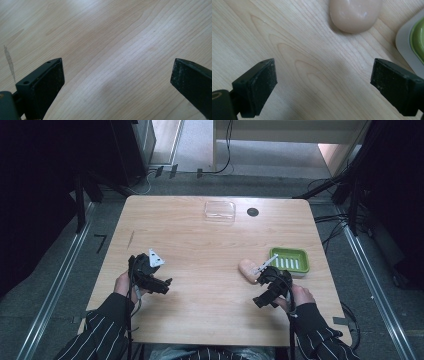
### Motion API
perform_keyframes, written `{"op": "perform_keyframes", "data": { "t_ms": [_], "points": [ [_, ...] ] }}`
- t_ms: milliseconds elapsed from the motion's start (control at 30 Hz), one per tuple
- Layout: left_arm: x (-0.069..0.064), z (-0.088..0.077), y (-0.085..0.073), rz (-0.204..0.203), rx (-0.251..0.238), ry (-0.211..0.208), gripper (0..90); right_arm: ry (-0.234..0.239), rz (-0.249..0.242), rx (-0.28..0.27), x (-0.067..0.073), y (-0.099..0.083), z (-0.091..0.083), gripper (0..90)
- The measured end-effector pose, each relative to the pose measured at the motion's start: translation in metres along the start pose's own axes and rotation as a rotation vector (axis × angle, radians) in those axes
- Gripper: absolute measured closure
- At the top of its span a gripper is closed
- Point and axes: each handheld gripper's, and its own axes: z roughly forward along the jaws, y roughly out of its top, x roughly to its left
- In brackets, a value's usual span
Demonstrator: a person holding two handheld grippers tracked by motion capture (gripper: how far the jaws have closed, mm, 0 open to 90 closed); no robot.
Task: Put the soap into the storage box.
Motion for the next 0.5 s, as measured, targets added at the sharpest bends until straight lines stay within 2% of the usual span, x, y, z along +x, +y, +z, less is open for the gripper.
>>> {"op": "perform_keyframes", "data": {
  "t_ms": [133, 200, 267, 500],
  "points": [
    [0.000, 0.002, 0.001, -0.005, -0.002, 0.004, 0.0, 0.010, -0.017, 0.006, 0.000, 0.005, 0.003, 7.3],
    [-0.002, 0.002, 0.002, 0.009, 0.007, 0.002, 0.0, -0.006, -0.018, 0.006, 0.000, 0.007, 0.004, 12.8],
    [-0.003, 0.002, 0.002, 0.011, 0.009, 0.002, 0.0, -0.006, -0.018, 0.000, -0.001, 0.008, 0.002, 13.7],
    [0.001, 0.002, -0.001, -0.008, 0.005, 0.007, 0.0, -0.013, -0.028, -0.019, -0.001, 0.017, 0.000, 12.1]
  ]
}}
